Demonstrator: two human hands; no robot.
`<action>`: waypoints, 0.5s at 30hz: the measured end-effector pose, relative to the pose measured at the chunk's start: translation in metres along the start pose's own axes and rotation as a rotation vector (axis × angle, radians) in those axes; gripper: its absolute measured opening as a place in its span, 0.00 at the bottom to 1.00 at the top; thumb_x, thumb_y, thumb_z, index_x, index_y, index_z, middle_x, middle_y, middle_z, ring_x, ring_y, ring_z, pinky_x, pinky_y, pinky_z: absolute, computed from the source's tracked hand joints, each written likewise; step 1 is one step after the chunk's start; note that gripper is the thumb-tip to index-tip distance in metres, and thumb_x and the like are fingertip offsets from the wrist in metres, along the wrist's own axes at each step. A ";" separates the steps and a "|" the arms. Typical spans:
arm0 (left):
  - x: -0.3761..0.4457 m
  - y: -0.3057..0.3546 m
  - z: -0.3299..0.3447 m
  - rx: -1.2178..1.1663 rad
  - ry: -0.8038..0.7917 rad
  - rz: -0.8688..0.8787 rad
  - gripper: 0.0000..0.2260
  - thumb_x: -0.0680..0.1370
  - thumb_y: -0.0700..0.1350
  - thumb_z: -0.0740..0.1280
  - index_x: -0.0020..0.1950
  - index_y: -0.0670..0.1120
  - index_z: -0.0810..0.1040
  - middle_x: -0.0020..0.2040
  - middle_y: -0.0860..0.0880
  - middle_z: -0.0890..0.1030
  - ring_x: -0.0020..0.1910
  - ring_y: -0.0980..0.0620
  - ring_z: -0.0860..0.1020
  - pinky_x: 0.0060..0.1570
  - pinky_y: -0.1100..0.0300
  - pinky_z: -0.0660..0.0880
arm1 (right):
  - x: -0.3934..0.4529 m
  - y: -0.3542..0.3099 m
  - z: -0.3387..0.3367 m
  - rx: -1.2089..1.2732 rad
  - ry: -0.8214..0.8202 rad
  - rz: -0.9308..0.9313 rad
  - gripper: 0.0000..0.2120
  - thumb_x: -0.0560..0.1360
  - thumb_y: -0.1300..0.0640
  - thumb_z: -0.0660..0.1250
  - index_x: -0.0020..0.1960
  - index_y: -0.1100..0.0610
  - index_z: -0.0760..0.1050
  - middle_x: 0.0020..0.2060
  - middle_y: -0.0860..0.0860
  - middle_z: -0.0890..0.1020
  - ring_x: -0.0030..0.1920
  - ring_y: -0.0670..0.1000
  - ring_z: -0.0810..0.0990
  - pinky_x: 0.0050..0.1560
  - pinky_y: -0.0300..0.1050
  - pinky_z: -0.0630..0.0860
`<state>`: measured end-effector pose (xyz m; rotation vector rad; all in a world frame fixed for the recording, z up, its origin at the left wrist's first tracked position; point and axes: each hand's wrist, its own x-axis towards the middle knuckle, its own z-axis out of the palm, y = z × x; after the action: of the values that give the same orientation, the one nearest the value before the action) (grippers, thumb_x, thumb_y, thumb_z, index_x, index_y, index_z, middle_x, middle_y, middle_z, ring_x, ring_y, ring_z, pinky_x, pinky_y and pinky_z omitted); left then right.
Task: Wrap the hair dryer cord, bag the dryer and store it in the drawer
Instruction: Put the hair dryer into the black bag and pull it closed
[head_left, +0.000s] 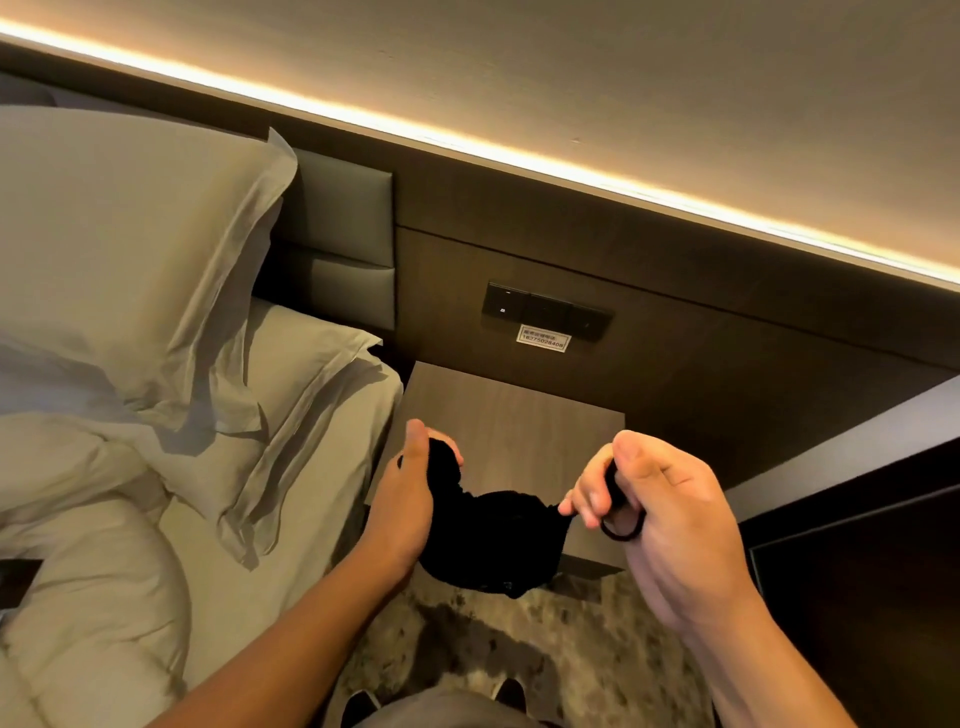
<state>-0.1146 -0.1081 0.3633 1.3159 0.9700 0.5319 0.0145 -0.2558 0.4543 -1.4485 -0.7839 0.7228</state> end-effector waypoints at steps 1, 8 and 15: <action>0.001 -0.002 -0.001 0.018 0.021 0.014 0.27 0.85 0.59 0.45 0.38 0.55 0.79 0.33 0.56 0.82 0.34 0.60 0.80 0.39 0.60 0.73 | 0.000 0.001 0.000 0.014 0.010 0.006 0.25 0.81 0.47 0.57 0.31 0.59 0.74 0.27 0.57 0.75 0.33 0.54 0.77 0.47 0.63 0.76; 0.014 -0.007 -0.011 -0.254 0.016 0.046 0.28 0.76 0.67 0.52 0.51 0.52 0.86 0.45 0.41 0.88 0.46 0.43 0.86 0.56 0.47 0.78 | 0.000 0.006 -0.001 0.105 -0.006 0.042 0.27 0.81 0.45 0.58 0.30 0.60 0.73 0.25 0.55 0.73 0.31 0.52 0.74 0.44 0.52 0.76; 0.015 -0.017 -0.013 -0.330 -0.074 -0.038 0.32 0.76 0.66 0.53 0.54 0.43 0.85 0.44 0.39 0.87 0.45 0.43 0.86 0.57 0.47 0.78 | 0.002 0.019 0.000 -0.109 0.117 0.076 0.27 0.79 0.42 0.58 0.29 0.60 0.70 0.24 0.51 0.70 0.27 0.49 0.68 0.31 0.47 0.69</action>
<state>-0.1212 -0.0927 0.3429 1.0121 0.8055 0.5827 0.0165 -0.2542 0.4354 -1.6117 -0.6898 0.6547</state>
